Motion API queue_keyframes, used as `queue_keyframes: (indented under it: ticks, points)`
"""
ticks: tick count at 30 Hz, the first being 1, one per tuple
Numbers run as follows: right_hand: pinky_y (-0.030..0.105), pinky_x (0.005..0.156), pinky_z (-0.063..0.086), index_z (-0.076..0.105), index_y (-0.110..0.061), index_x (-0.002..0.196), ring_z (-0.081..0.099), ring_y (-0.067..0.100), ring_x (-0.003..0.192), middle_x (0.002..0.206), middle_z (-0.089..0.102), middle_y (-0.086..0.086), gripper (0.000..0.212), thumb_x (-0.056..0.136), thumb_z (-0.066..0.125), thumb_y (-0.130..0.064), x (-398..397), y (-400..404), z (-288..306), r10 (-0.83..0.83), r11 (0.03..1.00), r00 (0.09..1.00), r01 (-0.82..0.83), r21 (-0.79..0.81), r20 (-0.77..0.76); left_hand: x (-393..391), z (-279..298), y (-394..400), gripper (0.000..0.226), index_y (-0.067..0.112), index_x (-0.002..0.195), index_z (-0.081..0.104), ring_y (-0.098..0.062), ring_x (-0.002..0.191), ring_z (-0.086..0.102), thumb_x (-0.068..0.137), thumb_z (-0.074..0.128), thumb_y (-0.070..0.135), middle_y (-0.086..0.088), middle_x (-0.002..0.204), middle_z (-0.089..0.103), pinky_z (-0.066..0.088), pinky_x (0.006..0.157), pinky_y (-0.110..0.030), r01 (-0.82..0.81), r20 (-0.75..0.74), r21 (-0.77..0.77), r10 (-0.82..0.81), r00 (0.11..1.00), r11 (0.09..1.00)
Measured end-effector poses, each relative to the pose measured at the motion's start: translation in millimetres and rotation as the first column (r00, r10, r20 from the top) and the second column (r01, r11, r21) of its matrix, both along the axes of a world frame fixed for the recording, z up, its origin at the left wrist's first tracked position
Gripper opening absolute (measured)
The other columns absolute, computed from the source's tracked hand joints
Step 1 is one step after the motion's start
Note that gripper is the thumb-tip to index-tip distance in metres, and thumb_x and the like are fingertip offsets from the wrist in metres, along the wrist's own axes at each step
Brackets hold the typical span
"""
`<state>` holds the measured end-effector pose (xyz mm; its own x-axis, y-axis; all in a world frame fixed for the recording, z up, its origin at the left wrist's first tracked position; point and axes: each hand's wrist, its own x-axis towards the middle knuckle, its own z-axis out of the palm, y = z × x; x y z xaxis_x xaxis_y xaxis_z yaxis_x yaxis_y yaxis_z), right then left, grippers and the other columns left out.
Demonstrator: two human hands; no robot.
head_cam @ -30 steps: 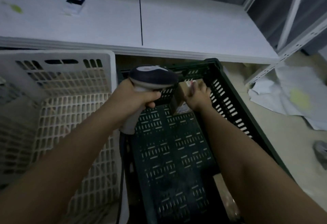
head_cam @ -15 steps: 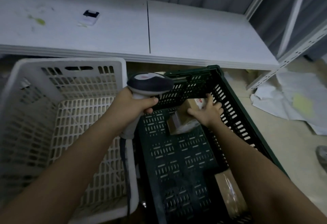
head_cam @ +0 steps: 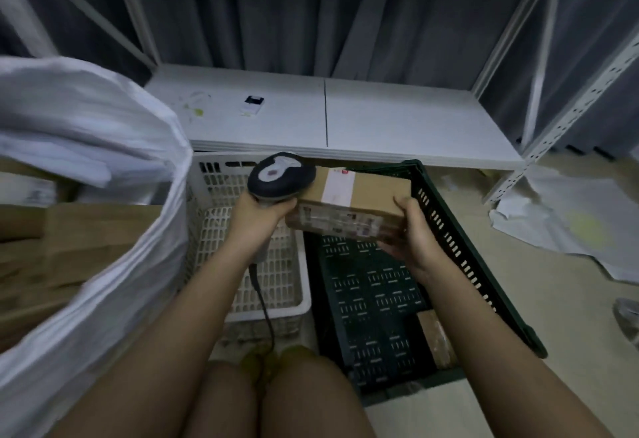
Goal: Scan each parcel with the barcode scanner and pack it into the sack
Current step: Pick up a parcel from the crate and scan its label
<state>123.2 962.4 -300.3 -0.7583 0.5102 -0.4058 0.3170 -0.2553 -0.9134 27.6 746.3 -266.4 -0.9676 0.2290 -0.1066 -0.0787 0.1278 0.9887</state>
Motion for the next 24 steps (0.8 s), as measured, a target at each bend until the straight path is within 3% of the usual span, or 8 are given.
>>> queue_keyframes:
  ticks: [3, 6, 10, 13, 16, 18, 21, 24]
  points:
    - [0.034, 0.079, 0.048, 0.054, -0.024, 0.12, 0.059, 0.019, 0.104, 0.111, 0.062, 0.005, 0.045, 0.092, 0.046, -0.058, 10.4, -19.7, 18.8, 0.18, 0.981, 0.982, -0.175, -0.087, 0.056, 8.9, 11.1, -15.4, 0.058, 0.008, 0.135, 0.051, -0.009, 0.098, 0.06, 0.082, 0.073, 0.007, 0.0, 0.122, 0.06, 0.05, 0.078, -0.016, -0.051, -0.015, 0.019, 0.051, 0.999, 0.999]
    - [0.037, 0.083, 0.05, 0.048, -0.034, 0.131, 0.055, 0.022, 0.116, 0.124, 0.059, 0.0, 0.067, 0.077, 0.056, -0.073, 18.9, -23.9, 26.9, 0.31, 0.949, 0.951, -0.31, -0.051, 0.002, 10.0, 20.2, -25.4, 0.053, 0.003, 0.132, 0.051, 0.004, 0.081, 0.056, 0.083, 0.07, 0.0, 0.001, 0.113, 0.058, 0.044, 0.058, -0.002, -0.102, -0.053, 0.039, 0.104, 0.993, 0.994]
    - [0.046, 0.099, 0.046, 0.046, -0.051, 0.131, 0.053, 0.019, 0.123, 0.134, 0.055, -0.007, 0.074, 0.064, 0.072, -0.07, 26.7, -23.8, 41.8, 0.453, 0.869, 0.891, -0.45, 0.205, 0.033, 5.8, 30.7, -33.9, 0.058, 0.007, 0.134, 0.049, -0.009, 0.107, 0.053, 0.082, 0.074, 0.008, -0.001, 0.125, 0.058, 0.043, 0.082, -0.013, -0.18, -0.088, 0.03, 0.181, 0.979, 0.983]
    - [0.03, 0.093, 0.046, 0.055, -0.035, 0.13, 0.059, 0.016, 0.116, 0.121, 0.064, -0.006, 0.06, 0.076, 0.068, -0.058, 27.3, -26.5, 48.0, 0.375, 0.838, 0.927, -0.351, 0.418, 0.026, 3.6, 31.8, -37.7, 0.061, 0.01, 0.132, 0.05, -0.014, 0.113, 0.056, 0.078, 0.078, 0.012, -0.004, 0.128, 0.06, 0.044, 0.1, -0.031, -0.25, -0.081, 0.042, 0.253, 0.964, 0.967]
    - [0.016, 0.07, 0.049, 0.033, -0.037, 0.145, 0.065, 0.009, 0.097, 0.109, 0.065, 0.0, 0.073, 0.083, 0.072, -0.037, 28.2, -32.7, 50.9, 0.345, 0.847, 0.936, -0.28, 0.451, -0.067, 2.5, 31.8, -36.9, 0.056, 0.013, 0.128, 0.052, -0.016, 0.108, 0.06, 0.078, 0.078, 0.013, -0.002, 0.121, 0.064, 0.047, 0.099, -0.036, -0.259, -0.069, 0.038, 0.261, 0.963, 0.965]
    - [0.02, 0.069, 0.055, 0.033, -0.037, 0.144, 0.067, 0.01, 0.091, 0.107, 0.065, 0.001, 0.07, 0.084, 0.07, -0.038, 27.6, -39.0, 49.2, 0.298, 0.867, 0.949, -0.224, 0.445, -0.103, 1.3, 29.3, -36.5, 0.055, 0.014, 0.126, 0.052, -0.014, 0.102, 0.061, 0.078, 0.078, 0.013, 0.002, 0.113, 0.064, 0.048, 0.096, -0.036, -0.257, -0.053, 0.046, 0.259, 0.964, 0.965]
    - [0.04, 0.072, 0.061, 0.04, -0.033, 0.13, 0.072, 0.019, 0.085, 0.105, 0.068, 0.007, 0.052, 0.087, 0.066, -0.044, 24.0, -45.9, 44.0, 0.122, 0.912, 0.975, -0.037, 0.408, -0.185, 3.1, 24.2, -36.4, 0.057, 0.011, 0.129, 0.052, -0.014, 0.104, 0.06, 0.078, 0.078, 0.014, 0.003, 0.116, 0.062, 0.047, 0.094, -0.032, -0.227, -0.051, -0.01, 0.226, 0.973, 0.974]
    - [0.035, 0.071, 0.06, 0.044, -0.028, 0.128, 0.07, 0.02, 0.088, 0.114, 0.065, 0.01, 0.036, 0.095, 0.056, -0.04, 19.9, -51.2, 44.8, 0.11, 0.92, 0.978, -0.031, 0.392, -0.179, 6.6, 17.3, -34.2, 0.06, 0.01, 0.132, 0.053, -0.021, 0.113, 0.06, 0.078, 0.078, 0.014, -0.005, 0.124, 0.063, 0.047, 0.098, -0.035, -0.232, -0.012, -0.033, 0.232, 0.973, 0.972]
